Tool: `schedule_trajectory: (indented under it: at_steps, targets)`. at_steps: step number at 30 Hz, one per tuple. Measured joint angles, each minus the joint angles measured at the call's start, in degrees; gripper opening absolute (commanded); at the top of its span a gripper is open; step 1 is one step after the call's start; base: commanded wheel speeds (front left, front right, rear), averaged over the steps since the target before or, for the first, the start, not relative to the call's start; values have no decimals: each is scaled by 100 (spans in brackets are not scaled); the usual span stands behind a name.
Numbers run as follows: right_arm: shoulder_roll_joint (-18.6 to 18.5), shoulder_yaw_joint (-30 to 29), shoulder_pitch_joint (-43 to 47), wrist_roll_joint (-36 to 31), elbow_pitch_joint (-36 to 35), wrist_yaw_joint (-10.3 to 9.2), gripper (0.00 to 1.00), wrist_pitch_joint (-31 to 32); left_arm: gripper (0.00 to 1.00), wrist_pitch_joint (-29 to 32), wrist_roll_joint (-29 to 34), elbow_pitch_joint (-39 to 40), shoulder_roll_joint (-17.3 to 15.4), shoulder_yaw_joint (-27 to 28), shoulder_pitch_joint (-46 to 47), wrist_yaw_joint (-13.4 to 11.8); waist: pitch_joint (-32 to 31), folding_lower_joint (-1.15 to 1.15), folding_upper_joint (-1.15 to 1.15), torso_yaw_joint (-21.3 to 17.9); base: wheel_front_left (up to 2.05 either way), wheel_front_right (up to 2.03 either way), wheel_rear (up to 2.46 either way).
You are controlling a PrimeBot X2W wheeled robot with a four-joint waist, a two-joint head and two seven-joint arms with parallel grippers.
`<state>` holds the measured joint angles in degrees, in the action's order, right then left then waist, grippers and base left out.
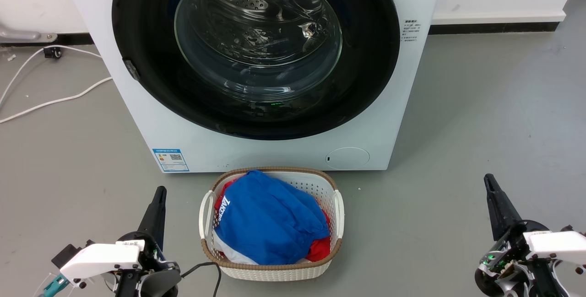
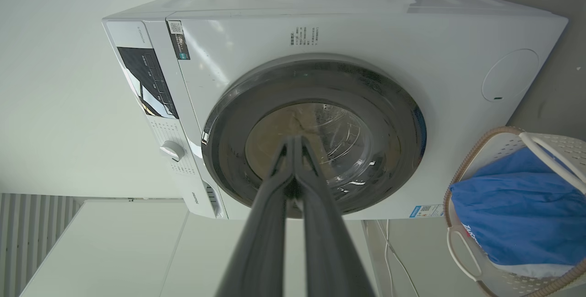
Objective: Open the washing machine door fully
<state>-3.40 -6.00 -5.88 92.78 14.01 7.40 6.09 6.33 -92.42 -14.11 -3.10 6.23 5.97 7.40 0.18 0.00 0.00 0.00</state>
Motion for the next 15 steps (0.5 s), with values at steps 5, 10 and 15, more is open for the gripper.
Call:
schedule_trajectory:
  at_steps: [5,10,15]
  targets:
    - [2,-3,0,-5,0,0,0,1,0,0,0,0,1,2,1,0,0,0,0,0,0,0,0]
    - [3,-7,0,-7,1,0,0,2,0,4,1,0,2,3,1,0,0,0,0,0,0,0,0]
    - [5,-10,-1,-7,1,0,0,8,0,4,2,0,3,4,1,0,0,0,0,0,0,0,0]
